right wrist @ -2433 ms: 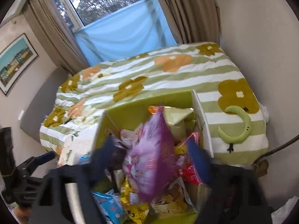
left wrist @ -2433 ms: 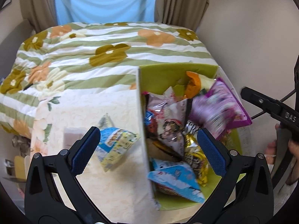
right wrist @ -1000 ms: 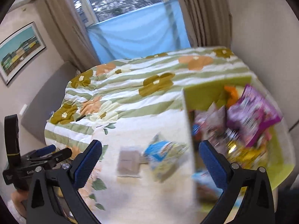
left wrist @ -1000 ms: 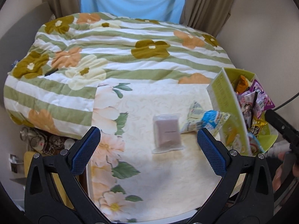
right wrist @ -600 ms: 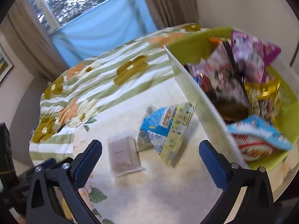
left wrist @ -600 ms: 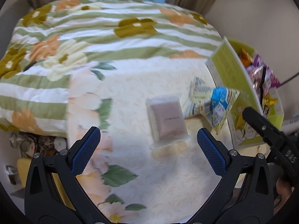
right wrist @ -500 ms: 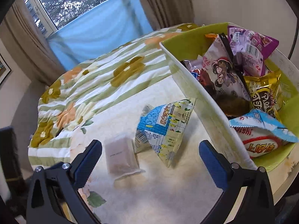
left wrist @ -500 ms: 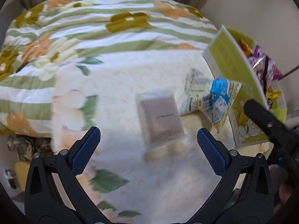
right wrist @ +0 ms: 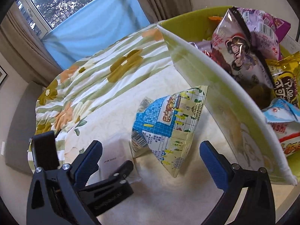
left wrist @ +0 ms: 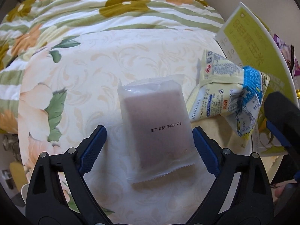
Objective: Organize snacks
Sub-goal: 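Grasp the translucent brown packet with the left tool while the right tool grasps the blue-white triangular bag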
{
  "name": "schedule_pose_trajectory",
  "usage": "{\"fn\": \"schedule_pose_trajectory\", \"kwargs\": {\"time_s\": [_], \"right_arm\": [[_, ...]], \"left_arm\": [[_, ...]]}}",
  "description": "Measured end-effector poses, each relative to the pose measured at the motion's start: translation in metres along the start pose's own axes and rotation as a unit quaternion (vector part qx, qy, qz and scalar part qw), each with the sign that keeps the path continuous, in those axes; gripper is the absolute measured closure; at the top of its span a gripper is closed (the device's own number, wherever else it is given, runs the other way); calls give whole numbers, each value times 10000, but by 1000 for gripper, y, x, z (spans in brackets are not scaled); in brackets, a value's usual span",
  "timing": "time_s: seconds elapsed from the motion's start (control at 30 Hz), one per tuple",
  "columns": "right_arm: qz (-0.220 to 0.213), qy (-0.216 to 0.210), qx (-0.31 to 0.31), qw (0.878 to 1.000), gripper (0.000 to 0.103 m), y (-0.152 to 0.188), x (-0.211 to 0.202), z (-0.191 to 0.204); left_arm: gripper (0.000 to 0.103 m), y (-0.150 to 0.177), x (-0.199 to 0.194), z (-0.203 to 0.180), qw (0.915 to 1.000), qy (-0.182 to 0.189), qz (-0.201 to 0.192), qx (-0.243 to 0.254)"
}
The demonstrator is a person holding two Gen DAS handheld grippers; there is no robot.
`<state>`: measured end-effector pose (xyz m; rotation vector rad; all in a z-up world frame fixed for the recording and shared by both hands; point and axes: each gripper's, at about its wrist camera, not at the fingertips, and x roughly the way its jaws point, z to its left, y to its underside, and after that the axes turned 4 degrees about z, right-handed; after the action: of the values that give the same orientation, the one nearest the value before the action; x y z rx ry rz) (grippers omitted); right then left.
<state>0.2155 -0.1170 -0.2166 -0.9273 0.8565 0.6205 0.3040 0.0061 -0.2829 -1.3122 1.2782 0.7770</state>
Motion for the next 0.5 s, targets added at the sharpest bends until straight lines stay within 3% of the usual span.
{"fn": "schedule_pose_trajectory", "kwargs": {"time_s": [0.13,0.37,0.5], "right_arm": [[103,44,-11,9999,0,-1,13,0],[113,179,-13,9998,0,-12,34,0],[148,245,-17,9996,0,-19,42,-3]], "left_arm": [[14,-6,-4,8,9997,-222,-78,25],[15,-24,1,16,9996,-275,-45,0],[31,-31,8,9,9993,-362,27,74]]}}
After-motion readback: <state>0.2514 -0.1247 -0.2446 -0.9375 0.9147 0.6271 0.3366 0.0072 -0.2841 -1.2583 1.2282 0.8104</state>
